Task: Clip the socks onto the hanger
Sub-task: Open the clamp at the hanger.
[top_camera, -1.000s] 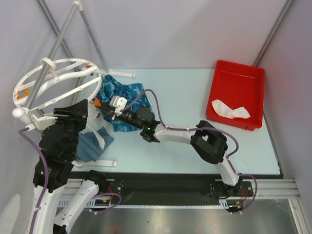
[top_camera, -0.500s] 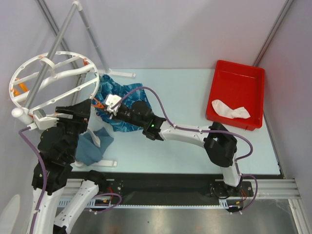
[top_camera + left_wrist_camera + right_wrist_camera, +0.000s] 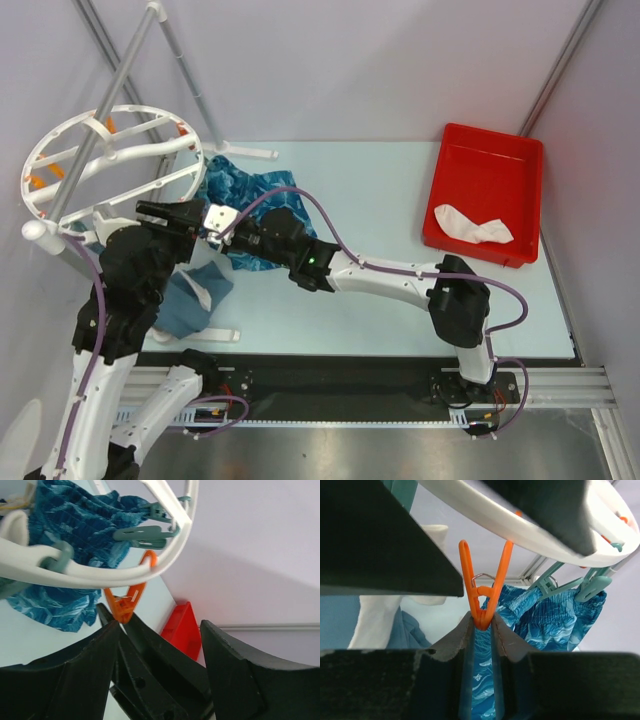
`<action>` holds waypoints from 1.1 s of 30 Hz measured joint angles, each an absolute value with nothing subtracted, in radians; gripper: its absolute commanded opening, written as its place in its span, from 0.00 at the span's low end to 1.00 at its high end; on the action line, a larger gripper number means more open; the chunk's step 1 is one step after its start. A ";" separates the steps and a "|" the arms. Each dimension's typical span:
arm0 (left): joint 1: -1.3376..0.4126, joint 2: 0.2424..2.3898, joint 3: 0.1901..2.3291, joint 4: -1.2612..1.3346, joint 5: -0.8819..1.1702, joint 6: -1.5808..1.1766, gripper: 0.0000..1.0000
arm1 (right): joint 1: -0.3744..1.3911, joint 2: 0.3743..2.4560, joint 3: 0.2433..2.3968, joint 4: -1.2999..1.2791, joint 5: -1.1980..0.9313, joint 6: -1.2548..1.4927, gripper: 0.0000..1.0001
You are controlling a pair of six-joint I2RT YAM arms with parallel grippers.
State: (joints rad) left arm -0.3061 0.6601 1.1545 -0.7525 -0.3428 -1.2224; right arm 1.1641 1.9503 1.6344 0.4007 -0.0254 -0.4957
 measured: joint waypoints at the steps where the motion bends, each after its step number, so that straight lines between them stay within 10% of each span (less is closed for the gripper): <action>1: -0.306 0.668 1.156 -0.759 -0.348 -1.224 0.71 | 1.164 1.950 1.635 0.401 -0.024 -0.499 0.00; 33: -0.306 0.993 1.478 -1.071 -0.522 -1.237 0.62 | 1.139 1.984 1.650 0.451 -0.015 -0.506 0.00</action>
State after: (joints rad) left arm -0.3061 0.9932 1.4780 -1.0714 -0.5217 -1.2366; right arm 1.1385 1.9842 1.6501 0.4511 -0.0154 -0.5060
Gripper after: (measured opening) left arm 0.612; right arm 0.205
